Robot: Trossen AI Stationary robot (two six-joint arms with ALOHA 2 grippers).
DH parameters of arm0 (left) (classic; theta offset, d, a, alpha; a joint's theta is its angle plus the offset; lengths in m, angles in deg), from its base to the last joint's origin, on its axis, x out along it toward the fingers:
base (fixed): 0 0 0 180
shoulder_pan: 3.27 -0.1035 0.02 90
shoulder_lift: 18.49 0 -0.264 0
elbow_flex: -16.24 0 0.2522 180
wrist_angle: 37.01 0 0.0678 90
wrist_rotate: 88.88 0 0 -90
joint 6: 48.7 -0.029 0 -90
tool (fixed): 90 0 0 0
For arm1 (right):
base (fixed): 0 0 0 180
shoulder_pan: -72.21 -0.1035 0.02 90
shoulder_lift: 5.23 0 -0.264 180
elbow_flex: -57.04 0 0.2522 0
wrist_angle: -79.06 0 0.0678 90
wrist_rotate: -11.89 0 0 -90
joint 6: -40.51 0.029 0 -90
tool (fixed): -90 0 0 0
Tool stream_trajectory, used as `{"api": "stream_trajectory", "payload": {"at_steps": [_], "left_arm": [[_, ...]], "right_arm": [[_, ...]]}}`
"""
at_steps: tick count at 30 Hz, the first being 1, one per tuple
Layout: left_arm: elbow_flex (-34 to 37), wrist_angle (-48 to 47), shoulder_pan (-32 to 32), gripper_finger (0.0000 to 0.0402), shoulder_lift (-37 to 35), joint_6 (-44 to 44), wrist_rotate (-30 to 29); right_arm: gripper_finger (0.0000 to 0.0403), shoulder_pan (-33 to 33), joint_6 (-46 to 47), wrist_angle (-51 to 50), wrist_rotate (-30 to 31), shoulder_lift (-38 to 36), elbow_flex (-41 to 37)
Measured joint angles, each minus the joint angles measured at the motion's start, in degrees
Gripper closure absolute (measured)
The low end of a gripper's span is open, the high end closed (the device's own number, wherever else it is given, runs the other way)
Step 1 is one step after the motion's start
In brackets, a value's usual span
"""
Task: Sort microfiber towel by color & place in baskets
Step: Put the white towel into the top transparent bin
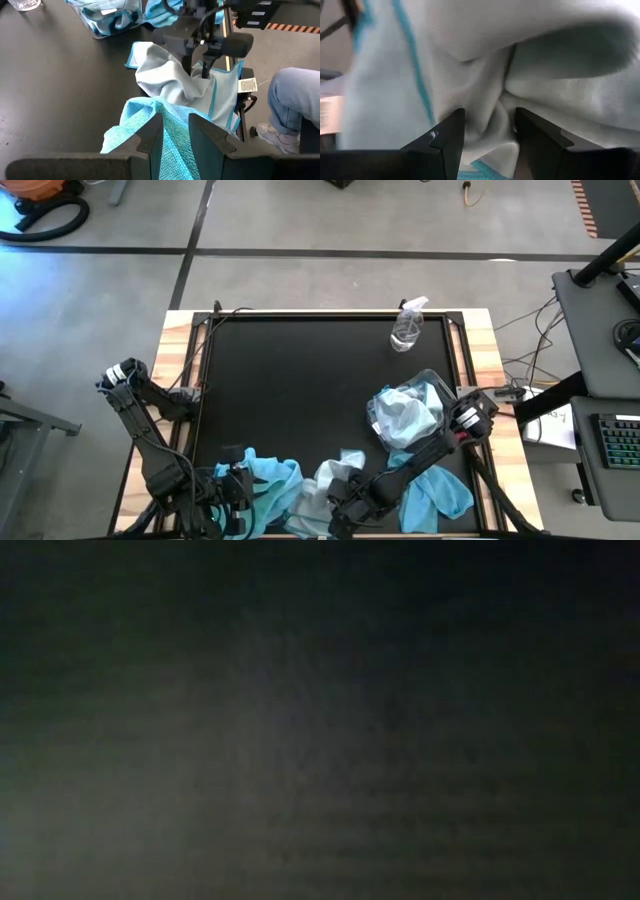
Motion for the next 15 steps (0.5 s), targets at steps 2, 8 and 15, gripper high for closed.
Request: {"api": "stream_trajectory", "payload": {"at_steps": [2,8,15], "left_arm": [[0.0,0.1,0.0,0.0323,0.0,0.0,0.0],[0.0,0.3,0.0,0.0323,0.0,0.0,0.0],[0.0,0.4,0.0,0.0323,0.0,0.0,0.0]], "right_arm": [[0.0232,0.2,0.6,0.1,-0.4,0.7,0.1],[0.0232,0.6,0.7,0.3,-0.6,1.5,0.2],[0.0253,0.8,0.3,0.2,-0.3,1.5,0.2]]}}
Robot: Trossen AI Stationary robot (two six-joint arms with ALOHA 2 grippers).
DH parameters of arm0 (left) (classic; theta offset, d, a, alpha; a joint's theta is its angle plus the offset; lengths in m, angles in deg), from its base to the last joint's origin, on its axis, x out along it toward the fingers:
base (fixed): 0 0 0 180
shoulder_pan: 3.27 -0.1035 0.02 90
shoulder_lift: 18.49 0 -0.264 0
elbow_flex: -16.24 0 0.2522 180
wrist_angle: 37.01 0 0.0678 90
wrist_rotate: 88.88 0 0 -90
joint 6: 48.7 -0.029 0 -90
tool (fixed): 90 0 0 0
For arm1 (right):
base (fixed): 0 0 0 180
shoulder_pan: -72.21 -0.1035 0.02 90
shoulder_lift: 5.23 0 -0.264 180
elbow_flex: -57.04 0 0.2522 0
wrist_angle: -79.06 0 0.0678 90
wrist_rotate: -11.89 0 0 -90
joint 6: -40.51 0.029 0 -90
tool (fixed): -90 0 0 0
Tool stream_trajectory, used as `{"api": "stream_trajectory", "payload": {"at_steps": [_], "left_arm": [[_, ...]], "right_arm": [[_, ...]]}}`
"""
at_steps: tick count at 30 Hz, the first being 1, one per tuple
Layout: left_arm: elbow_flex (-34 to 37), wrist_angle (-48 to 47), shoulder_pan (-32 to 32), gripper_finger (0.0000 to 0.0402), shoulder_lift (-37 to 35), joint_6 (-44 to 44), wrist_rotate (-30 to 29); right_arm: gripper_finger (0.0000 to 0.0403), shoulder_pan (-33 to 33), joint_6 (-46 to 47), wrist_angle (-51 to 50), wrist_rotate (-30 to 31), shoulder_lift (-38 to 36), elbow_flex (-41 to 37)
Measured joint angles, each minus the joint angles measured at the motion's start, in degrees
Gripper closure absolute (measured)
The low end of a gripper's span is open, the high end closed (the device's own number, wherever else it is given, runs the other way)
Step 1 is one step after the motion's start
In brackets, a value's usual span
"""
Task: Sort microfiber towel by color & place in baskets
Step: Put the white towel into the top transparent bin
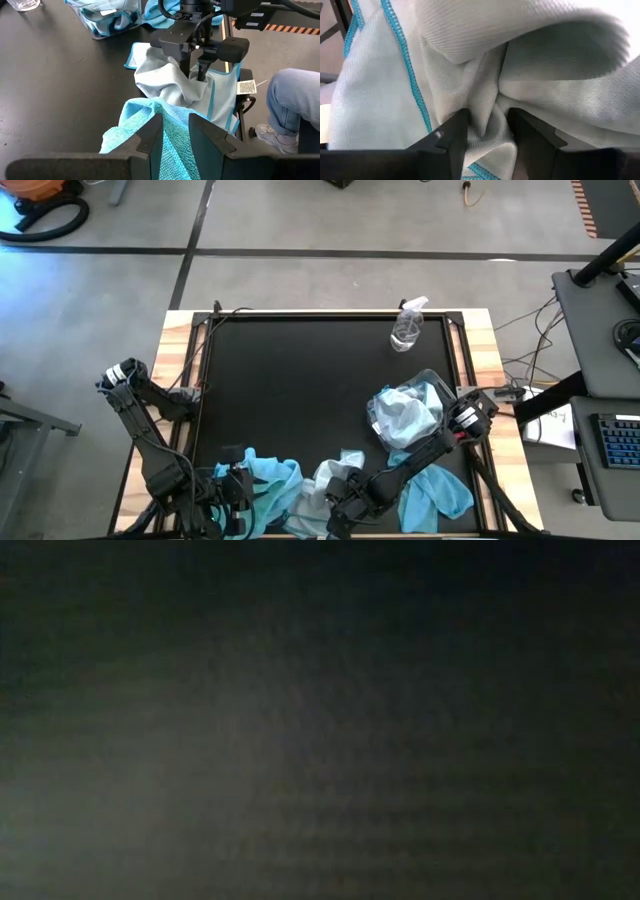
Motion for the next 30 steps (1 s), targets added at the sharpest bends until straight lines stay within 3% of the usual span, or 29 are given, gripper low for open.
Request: {"api": "stream_trajectory", "payload": {"at_steps": [9,19,30], "left_arm": [[0.0,0.0,0.0,0.0323,0.0,0.0,0.0],[0.0,0.2,0.0,0.0323,0.0,0.0,-0.1],[0.0,0.9,0.0,0.0323,0.0,0.0,-0.1]], "right_arm": [[0.0382,0.0,-1.2,0.2,0.0,-0.2,-0.1],[0.0389,0.0,-3.0,-0.6,1.8,-5.9,-0.3],[0.0390,-0.1,-8.0,-0.7,13.5,-14.4,-0.3]]}}
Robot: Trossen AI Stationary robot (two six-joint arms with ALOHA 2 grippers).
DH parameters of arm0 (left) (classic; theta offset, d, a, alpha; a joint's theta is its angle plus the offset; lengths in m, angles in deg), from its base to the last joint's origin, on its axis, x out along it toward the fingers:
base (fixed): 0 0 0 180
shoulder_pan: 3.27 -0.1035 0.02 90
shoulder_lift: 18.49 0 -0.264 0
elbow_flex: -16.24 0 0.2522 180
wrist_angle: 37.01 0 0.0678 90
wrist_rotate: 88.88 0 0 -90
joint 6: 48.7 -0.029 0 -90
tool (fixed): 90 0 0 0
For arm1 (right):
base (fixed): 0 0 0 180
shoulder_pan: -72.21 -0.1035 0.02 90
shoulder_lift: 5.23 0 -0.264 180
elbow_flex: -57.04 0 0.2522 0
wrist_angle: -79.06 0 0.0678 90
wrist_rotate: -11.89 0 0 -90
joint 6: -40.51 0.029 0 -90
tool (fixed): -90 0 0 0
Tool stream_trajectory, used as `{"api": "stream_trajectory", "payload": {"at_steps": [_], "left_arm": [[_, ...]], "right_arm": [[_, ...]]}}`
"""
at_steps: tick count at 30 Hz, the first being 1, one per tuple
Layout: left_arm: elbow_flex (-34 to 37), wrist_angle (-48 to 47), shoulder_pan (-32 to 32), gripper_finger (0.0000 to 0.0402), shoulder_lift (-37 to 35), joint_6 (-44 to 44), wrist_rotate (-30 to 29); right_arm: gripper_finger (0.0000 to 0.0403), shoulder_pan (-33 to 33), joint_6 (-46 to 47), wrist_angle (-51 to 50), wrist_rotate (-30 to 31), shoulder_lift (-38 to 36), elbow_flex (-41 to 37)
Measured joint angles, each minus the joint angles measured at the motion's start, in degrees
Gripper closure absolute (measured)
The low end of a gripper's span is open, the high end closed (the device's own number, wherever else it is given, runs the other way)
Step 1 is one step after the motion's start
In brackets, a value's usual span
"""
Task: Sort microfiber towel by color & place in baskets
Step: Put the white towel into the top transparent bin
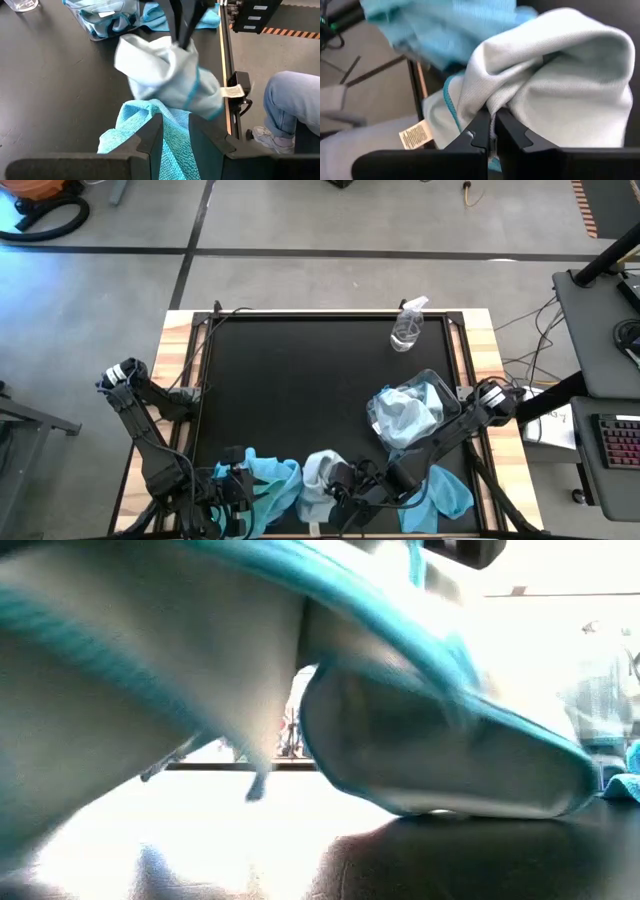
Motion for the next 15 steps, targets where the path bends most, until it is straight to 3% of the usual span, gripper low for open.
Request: {"api": "stream_trajectory", "payload": {"at_steps": [9,15], "left_arm": [[0.0,0.0,0.1,0.0323,0.0,0.0,0.0],[0.0,0.0,0.5,0.0323,0.0,0.0,0.0]], "right_arm": [[0.0390,0.0,-1.8,-5.8,12.9,-7.6,0.1],[0.0390,-0.5,-2.1,-8.1,18.1,-13.0,0.1]]}}
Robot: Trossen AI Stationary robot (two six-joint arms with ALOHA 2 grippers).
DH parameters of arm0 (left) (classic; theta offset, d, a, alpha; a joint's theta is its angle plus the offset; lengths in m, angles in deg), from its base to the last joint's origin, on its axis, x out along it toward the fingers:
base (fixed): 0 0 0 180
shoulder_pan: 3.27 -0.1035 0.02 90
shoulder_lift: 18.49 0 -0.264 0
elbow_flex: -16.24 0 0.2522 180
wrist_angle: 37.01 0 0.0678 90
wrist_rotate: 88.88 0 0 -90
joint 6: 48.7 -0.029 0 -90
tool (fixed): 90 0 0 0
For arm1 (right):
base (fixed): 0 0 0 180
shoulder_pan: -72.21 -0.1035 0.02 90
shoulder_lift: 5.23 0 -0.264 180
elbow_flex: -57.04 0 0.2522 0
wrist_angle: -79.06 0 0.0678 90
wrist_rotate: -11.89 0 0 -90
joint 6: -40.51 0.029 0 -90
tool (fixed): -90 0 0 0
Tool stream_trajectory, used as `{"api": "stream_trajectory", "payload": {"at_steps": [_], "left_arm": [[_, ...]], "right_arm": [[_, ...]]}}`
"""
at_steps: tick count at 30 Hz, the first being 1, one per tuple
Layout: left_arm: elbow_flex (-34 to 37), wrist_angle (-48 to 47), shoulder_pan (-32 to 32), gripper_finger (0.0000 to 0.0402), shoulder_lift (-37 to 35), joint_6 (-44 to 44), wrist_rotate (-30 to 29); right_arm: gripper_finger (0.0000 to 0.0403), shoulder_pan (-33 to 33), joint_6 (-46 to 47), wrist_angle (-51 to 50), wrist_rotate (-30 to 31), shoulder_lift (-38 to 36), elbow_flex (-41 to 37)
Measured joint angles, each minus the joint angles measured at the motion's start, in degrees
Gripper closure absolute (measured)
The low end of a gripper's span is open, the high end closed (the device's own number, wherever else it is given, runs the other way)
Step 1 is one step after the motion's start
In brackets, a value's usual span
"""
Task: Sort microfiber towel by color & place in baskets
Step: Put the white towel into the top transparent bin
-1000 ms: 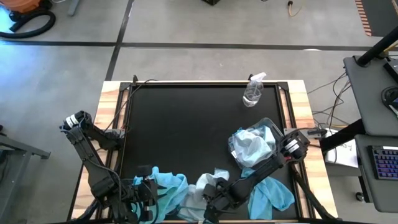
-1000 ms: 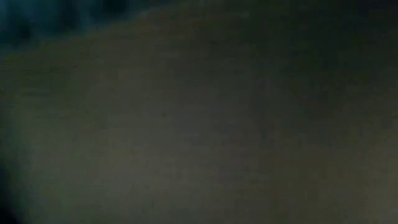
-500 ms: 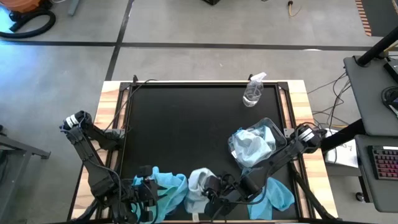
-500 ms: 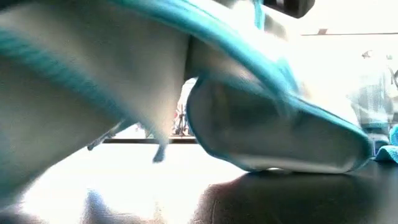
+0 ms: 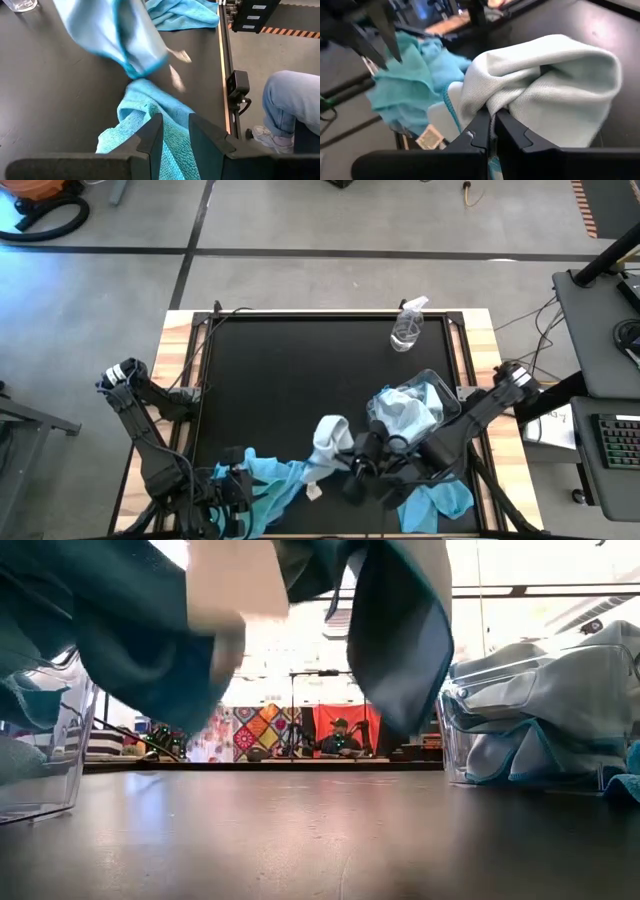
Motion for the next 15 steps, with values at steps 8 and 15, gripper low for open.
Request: {"api": "stream_trajectory", "payload": {"at_steps": [8,15], "left_arm": [[0.0,0.1,0.5,0.0323,0.0,0.0,0.0],[0.0,0.5,1.6,0.0323,0.0,0.4,0.0]], "right_arm": [[0.0390,-1.0,-0.4,-2.9,3.5,-3.7,0.1],[0.0390,-1.2,6.2,-14.5,4.6,-5.4,0.1]]}}
